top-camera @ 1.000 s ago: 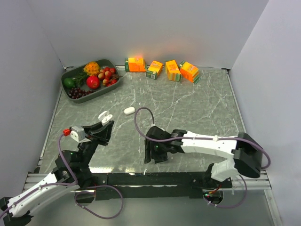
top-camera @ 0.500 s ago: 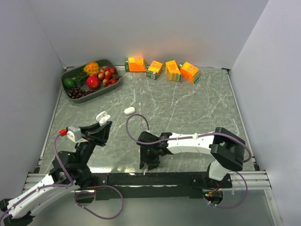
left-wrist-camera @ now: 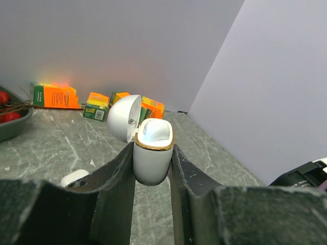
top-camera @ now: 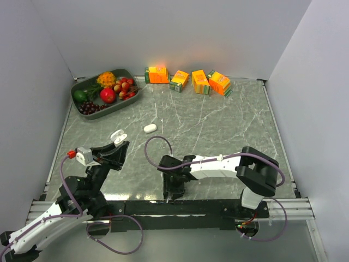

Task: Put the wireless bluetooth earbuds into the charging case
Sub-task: Pick up the earbud from the center of the board.

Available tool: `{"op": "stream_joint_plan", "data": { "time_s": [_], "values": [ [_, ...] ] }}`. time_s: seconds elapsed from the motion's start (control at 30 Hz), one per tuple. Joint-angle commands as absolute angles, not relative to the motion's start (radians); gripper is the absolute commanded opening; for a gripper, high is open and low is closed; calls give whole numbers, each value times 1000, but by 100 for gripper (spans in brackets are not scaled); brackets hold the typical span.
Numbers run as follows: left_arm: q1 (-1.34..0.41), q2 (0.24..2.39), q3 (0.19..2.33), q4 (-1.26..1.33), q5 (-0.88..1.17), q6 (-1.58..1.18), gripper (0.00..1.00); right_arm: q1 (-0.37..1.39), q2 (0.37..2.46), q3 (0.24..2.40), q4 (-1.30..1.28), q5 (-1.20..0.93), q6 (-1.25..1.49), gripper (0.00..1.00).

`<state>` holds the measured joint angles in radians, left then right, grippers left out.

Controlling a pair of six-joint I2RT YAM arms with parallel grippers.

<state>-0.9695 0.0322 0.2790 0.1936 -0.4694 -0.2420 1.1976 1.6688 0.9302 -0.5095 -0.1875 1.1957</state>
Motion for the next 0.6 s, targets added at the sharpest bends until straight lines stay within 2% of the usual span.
{"op": "stream_joint_plan", "data": {
  "time_s": [0.0,0.17,0.43,0.57],
  "values": [
    [-973,37,293,206,-456,-258,1,1201,1700,948,-522,-196,1201,49],
    [-969,34,287,209,-456,-259,1,1200,1706,945,-522,-199,1197,46],
    [-969,35,284,210,-453,-262,1,1192,1710,940,-511,-202,1195,33],
    [-971,35,284,210,-453,-265,1,1190,1704,946,-518,-192,1192,23]
  ]
}}
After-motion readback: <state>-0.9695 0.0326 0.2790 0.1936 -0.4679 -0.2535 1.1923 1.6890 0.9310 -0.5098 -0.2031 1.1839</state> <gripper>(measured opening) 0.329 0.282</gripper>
